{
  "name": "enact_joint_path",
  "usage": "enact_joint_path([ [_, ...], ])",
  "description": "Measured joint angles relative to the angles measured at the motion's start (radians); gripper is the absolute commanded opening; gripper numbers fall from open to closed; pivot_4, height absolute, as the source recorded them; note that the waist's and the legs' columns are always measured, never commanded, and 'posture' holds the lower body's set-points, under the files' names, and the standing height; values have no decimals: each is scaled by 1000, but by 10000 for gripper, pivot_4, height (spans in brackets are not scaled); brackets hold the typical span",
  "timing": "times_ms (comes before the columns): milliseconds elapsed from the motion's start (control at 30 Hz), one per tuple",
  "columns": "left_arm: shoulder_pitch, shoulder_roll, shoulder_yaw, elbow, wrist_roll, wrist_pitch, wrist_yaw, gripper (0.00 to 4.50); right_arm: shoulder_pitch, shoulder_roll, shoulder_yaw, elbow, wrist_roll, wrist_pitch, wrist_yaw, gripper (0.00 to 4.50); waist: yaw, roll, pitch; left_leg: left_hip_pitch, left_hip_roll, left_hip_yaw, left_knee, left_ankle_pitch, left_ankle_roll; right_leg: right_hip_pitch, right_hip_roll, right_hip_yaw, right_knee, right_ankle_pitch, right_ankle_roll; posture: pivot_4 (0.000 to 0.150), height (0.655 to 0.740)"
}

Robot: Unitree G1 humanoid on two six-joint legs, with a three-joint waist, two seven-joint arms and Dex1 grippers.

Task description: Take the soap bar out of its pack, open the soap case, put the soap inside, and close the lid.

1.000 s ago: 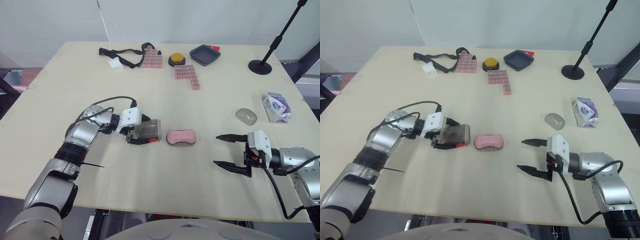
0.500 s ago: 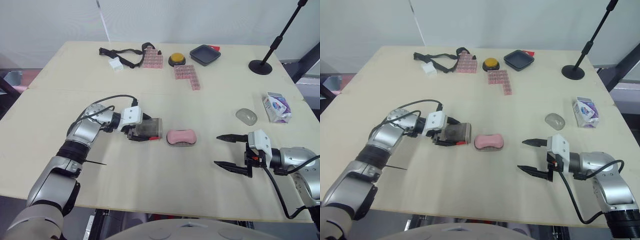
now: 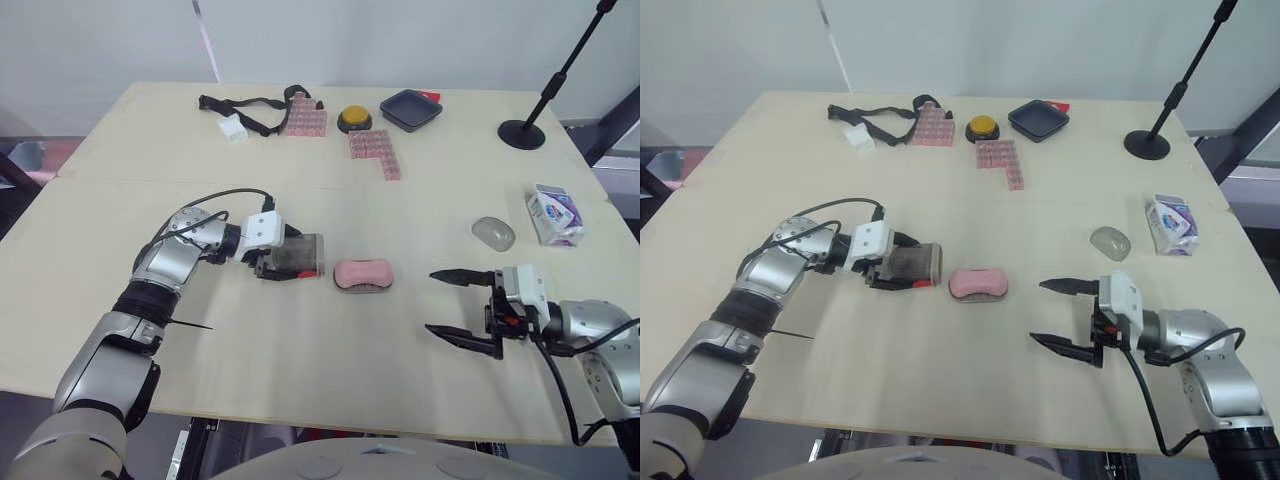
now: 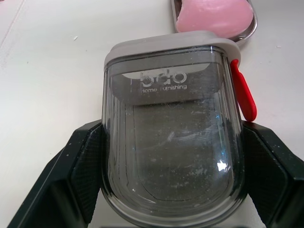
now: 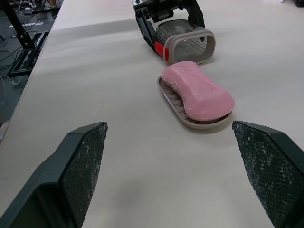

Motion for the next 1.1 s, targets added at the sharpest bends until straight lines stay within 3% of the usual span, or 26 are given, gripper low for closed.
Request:
enact_joint_path([
  [233, 12, 5, 9, -41, -38, -29, -29, 34904, -68, -40, 72, -11, -90, -41, -6, 45000, -8, 0, 0, 1, 0, 0, 0, 0, 0, 0, 0, 0, 0, 0, 0, 1500, 7400],
  [433, 27, 15, 6, -41, -36, -61, -43, 34904, -384, -102, 198, -101, -108, 262, -67, 45000, -11, 1, 0, 1, 0, -1, 0, 1, 0, 0, 1, 0, 2, 0, 0, 1500, 7400],
  [700, 24, 23, 4, -26, -21, -72, -49, 34904, -565, -61, 434, -18, -245, 381, -88, 45000, 2, 0, 0, -1, -1, 0, 0, 3, -3, -1, 0, 0, 4, 0, 0, 1500, 7400],
  [1100, 29, 25, 0, -31, -20, -78, -47, 34904, -642, 38, 547, 139, -346, 420, -102, 45000, 2, 0, 0, -1, -1, 1, 0, 3, -4, -2, 0, 0, 5, 0, 0, 1500, 7400],
])
